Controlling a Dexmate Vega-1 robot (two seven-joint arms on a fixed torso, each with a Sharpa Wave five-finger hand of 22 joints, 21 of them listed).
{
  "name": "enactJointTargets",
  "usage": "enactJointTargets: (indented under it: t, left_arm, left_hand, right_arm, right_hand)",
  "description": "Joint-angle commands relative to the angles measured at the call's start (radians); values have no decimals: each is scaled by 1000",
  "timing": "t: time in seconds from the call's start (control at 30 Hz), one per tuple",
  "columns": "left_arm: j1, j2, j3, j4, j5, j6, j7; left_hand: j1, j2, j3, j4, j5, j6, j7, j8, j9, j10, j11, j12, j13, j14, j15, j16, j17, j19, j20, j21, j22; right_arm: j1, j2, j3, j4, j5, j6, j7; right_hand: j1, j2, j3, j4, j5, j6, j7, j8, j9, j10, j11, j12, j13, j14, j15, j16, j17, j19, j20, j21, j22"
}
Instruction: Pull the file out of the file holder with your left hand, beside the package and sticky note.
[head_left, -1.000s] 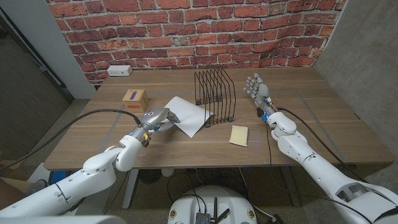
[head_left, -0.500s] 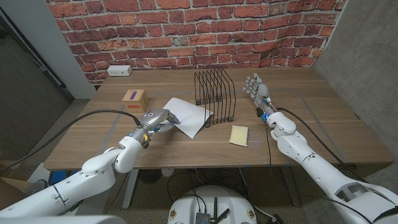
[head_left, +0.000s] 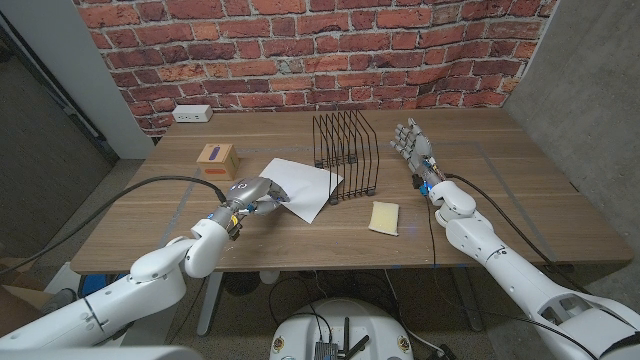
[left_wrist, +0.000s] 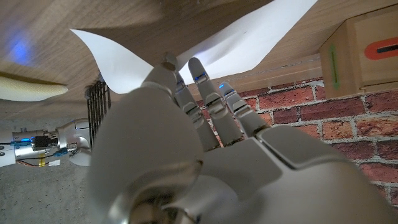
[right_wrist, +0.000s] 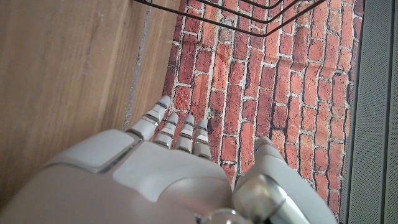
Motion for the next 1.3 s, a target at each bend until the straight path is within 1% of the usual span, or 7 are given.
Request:
enactJointTargets:
  t: [0.03,0.33,0.47,0.63,0.87,1.03,1.3]
  left_arm:
    - [0,19,-13,-29,-33,53,-50]
    - [-5,36,-9,-37,-31,74,-62]
    - [-4,47,-18,-39,-46,79,-71]
    - [-2,67,-34,-39,-70,77,-82]
    - [-4,93,-43,-38,-85,71,-95]
    - [0,104,-61,-30,-127,47,-102]
    - [-2,122,-81,-10,-201,-10,-130]
  left_hand:
    - [-67,-3,8,11,-6,-39,-9,-2,0,-53,-3,-14,-8,-47,-107,-7,-2,6,-155,-4,1]
    - [-144,-11,15,15,-8,-79,-14,-5,-4,-100,-4,-18,-11,-87,-104,-8,-3,3,-155,-5,0]
    - [-219,-28,14,20,-11,-118,-19,-11,-8,-149,-5,-21,-11,-125,-101,-9,-4,7,-155,-3,0]
    - [-331,-60,6,22,-14,-154,-31,-7,-11,-232,-3,-23,-13,-208,-95,-9,-5,9,-158,-5,0]
    - [-397,-85,-2,23,-17,-172,-34,-8,-14,-277,-3,-24,-15,-251,-90,-10,-6,-4,-153,-8,-1]
    - [-479,-118,-19,28,-21,-224,-39,-16,-16,-345,-2,-28,-16,-318,-87,-12,-7,-30,-146,-11,-1]
    - [-587,-159,-39,27,-25,-333,-40,-18,-18,-488,26,-30,-21,-431,-75,-8,-7,-95,-141,-14,-1]
  right_arm:
    - [14,6,0,19,4,0,11]
    - [26,13,-3,39,6,0,19]
    - [30,15,-4,44,5,-3,19]
    - [39,19,-5,55,4,-2,23]
    - [50,24,-8,68,2,-1,28]
    - [50,24,-8,65,0,-3,24]
    - [51,24,-8,64,-2,-2,22]
  right_hand:
    - [2,53,3,3,7,9,2,6,1,7,-2,3,3,6,3,3,4,2,3,6,4]
    - [2,53,3,4,7,9,2,5,1,7,-2,3,3,6,4,3,4,1,3,6,4]
    - [2,53,3,4,7,9,2,5,1,7,-1,3,3,5,3,3,4,1,4,6,4]
    - [2,54,3,4,7,9,1,5,1,7,-2,3,3,6,3,3,4,1,4,6,4]
    - [2,54,3,4,7,10,2,6,2,8,-1,3,3,6,2,3,4,1,4,6,4]
    - [2,54,3,4,7,10,2,6,2,8,-2,3,3,7,1,3,4,1,4,6,4]
    - [2,54,3,4,7,9,2,5,2,7,-2,3,3,6,1,3,4,1,3,6,4]
